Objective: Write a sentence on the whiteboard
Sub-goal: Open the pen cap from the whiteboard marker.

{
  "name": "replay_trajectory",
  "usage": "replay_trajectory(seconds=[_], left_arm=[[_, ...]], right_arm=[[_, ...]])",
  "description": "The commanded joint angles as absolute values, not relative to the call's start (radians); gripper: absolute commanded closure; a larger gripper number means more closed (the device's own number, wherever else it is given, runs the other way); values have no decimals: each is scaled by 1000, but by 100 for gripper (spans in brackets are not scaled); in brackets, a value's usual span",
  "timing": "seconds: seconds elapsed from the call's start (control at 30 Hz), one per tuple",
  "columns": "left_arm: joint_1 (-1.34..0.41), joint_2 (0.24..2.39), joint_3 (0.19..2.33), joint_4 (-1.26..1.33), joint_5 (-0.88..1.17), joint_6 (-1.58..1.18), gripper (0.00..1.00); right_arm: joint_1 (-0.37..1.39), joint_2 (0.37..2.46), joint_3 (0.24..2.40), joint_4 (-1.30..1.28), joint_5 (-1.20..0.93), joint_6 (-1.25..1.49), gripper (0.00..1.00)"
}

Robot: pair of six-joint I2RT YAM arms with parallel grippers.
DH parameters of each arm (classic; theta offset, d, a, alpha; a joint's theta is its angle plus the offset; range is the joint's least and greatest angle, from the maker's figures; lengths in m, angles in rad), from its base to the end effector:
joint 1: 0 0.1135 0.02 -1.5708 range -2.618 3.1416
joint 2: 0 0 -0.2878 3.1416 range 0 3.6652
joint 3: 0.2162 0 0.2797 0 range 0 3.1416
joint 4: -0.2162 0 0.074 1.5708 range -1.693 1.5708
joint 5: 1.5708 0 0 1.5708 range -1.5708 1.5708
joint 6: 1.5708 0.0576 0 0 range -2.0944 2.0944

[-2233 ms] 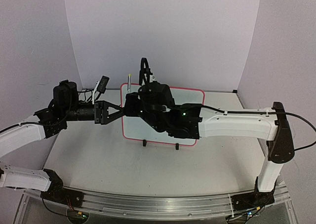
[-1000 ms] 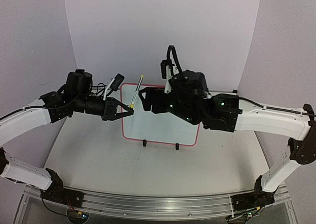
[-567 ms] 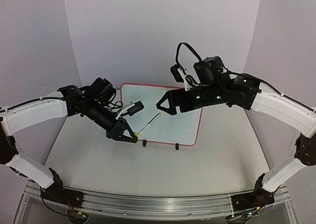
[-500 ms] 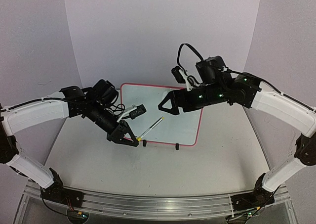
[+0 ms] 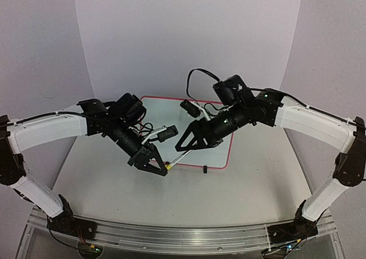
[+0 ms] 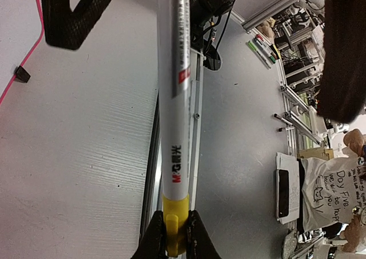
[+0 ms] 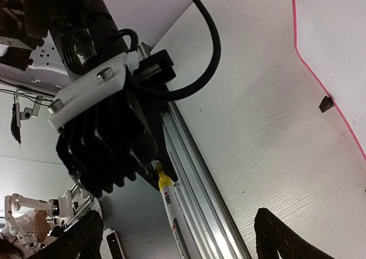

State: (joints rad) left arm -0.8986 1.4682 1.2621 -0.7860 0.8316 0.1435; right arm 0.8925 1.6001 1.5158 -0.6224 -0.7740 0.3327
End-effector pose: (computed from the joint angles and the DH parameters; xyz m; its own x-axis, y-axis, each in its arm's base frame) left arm 0.1734 -0.2862 0.3082 -0.4046 0.6631 -0.6298 0.8454 0.0085 -0.5341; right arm 0.2154 0.3315 0.3632 -0.6759 -0.4665 -0.5706 -0.7085 0.1980 0.6774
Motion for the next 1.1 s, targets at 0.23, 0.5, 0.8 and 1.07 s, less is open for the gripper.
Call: replay_trajectory(seconds=[0.23, 0.5, 0.8, 1.07], left_arm=[[-919, 1526, 1354, -854, 886, 219, 100], [-921, 1536, 1361, -848, 881, 223, 100], [-921, 1561, 1383, -874, 877, 237, 100], [-921, 1556, 1387, -875, 873, 241, 100]], right_arm=[[894, 1678, 1523, -622, -977, 303, 31], [896, 1702, 1533, -621, -1008, 296, 39], [908, 1709, 1519, -623, -1028, 288, 46], [931, 1715, 1510, -623, -1055, 271, 58]])
